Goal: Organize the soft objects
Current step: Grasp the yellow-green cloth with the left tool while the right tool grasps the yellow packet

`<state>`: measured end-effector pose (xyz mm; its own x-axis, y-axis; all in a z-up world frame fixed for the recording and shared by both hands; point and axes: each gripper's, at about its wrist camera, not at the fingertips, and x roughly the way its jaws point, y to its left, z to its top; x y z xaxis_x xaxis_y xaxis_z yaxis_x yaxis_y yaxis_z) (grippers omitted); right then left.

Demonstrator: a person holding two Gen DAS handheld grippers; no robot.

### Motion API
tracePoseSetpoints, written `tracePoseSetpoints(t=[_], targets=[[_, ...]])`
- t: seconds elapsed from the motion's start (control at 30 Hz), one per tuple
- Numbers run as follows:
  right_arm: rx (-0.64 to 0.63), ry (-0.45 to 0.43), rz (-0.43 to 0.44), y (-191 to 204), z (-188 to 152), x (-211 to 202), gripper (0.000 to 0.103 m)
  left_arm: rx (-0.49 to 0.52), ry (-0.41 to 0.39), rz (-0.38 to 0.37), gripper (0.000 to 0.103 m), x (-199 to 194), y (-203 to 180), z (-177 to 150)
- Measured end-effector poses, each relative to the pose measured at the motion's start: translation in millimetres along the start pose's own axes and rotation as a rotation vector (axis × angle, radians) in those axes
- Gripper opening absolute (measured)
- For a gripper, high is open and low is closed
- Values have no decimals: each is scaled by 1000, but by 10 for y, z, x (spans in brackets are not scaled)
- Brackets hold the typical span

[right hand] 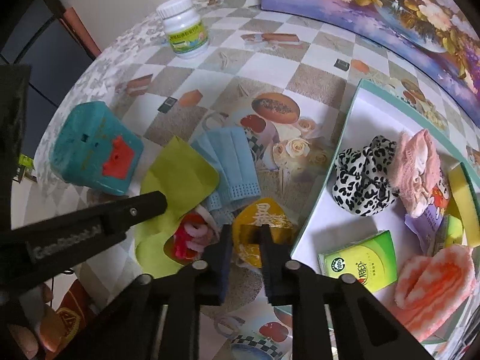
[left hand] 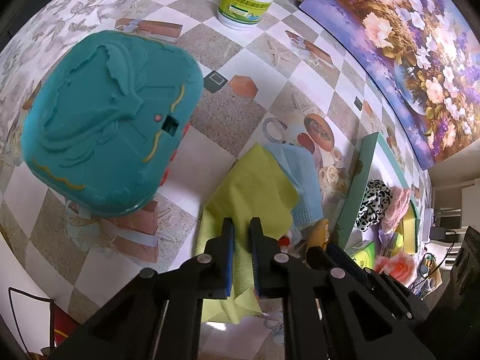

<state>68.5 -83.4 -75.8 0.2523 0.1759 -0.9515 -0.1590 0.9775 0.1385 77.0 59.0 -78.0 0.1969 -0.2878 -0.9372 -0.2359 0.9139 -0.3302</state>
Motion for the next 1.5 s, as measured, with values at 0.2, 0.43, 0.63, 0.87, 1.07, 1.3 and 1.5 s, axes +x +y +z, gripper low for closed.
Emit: tracePoseSetpoints(t=[0.2, 0.43, 0.63, 0.87, 1.07, 1.3, 1.5], targets=[[51, -34, 44, -83, -22, -148, 11, 21, -32, -33, 7, -91, -49, 12], [99, -115, 87, -175, -48, -407, 11, 52, -90, -79, 6, -255, -156, 29], [139, -204, 118, -252, -63, -676, 11, 103, -190, -117, 6, -540, -300, 27], [225, -344, 78, -516, -123, -1104, 10, 221, -330, -213, 6, -956, -663, -48], [305, -354, 69, -805, -198, -1148, 11, 268, -319, -143, 6, -891, -758, -49], [317, -277, 72, -856, -216, -927, 10, 222, -203, -25, 8, -499, -549, 128], [323, -271, 76, -867, -231, -903, 10, 251, -130, 66, 30, -239, -599, 200]])
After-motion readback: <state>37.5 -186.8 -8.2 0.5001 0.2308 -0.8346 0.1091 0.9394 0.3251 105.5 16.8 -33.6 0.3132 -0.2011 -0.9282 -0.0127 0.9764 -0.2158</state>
